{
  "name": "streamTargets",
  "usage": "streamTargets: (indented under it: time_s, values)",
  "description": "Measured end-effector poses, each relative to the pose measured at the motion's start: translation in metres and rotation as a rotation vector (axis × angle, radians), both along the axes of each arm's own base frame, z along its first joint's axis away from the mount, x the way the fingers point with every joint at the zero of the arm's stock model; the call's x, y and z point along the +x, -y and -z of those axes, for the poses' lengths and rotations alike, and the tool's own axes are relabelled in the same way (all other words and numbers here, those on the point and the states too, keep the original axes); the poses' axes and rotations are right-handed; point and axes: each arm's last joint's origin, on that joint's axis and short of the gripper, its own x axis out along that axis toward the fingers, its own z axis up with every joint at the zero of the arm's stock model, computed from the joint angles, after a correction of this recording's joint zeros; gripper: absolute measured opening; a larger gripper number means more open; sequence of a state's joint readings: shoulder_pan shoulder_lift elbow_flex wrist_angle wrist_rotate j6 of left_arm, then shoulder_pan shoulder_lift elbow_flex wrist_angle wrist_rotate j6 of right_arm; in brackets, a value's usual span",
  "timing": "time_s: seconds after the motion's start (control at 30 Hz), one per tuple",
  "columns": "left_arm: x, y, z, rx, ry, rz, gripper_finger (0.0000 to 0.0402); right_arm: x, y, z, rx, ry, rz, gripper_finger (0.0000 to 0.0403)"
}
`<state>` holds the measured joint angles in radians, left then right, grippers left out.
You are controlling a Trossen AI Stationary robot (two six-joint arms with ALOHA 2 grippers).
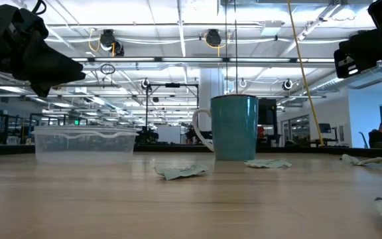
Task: Pick and place Stevia / Truvia into bins
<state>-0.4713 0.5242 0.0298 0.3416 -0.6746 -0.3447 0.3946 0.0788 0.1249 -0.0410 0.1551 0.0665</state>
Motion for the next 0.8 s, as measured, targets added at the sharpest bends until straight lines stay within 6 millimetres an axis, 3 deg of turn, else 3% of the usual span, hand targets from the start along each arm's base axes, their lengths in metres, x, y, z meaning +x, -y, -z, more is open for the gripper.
streamTargets:
  time_s: [0.53, 0.8]
  values:
    - [0.0000, -0.0006, -0.0007, 0.026, 0.003, -0.016, 0.0129, 0.0000, 0.0000, -0.0001, 0.000, 0.000, 0.000, 0.0068]
    - [-0.0013, -0.0040, 0.0019, -0.055, 0.011, -0.142, 0.0129, 0.0000, 0.0000, -0.0004, 0.001, 0.004, 0.000, 0.0068]
